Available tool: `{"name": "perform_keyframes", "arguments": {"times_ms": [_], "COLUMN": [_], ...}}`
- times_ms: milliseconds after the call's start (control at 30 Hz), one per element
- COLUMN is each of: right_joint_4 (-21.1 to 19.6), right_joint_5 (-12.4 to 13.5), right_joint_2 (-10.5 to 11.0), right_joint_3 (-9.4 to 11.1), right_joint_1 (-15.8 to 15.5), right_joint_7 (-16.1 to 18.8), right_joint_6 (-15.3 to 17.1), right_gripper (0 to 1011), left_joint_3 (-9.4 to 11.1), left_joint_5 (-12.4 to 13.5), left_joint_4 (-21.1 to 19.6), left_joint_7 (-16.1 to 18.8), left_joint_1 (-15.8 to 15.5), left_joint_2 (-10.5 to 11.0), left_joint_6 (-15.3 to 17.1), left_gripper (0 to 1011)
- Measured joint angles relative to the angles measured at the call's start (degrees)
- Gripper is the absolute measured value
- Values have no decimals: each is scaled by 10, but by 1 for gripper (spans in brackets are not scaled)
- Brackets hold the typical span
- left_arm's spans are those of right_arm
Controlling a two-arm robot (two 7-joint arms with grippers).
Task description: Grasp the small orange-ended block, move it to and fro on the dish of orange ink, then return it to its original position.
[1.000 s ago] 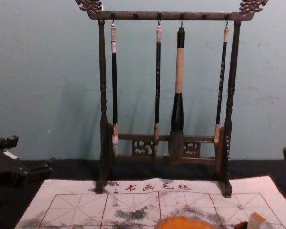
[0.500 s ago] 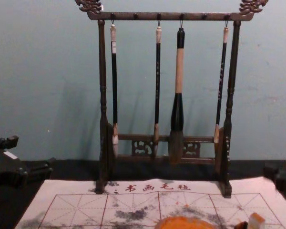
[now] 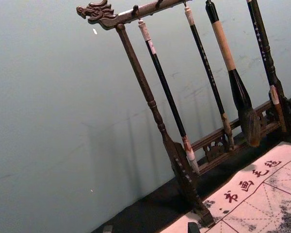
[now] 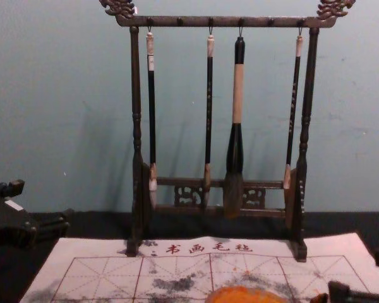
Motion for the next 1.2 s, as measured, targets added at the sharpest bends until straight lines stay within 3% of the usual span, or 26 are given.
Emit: {"name": "perform_keyframes", "arguments": {"times_ms": [400, 900, 1200], "right_joint_4": [32, 65, 69], "right_joint_5": [-8, -28, -32], "right_joint_2": [-28, -59, -66], "right_joint_3": [-4, 0, 7], "right_joint_1": [18, 32, 32], "right_joint_7": [18, 33, 36], "right_joint_6": [34, 45, 45], "right_gripper": [1002, 1002, 1002], "left_joint_3": [0, 0, 0], "left_joint_5": [0, 0, 0], "left_joint_4": [0, 0, 0], "left_joint_7": [0, 0, 0], "left_joint_1": [0, 0, 0], "left_joint_2": [0, 0, 0], "left_joint_6": [0, 0, 0], "left_gripper": [1001, 1001, 1001]}}
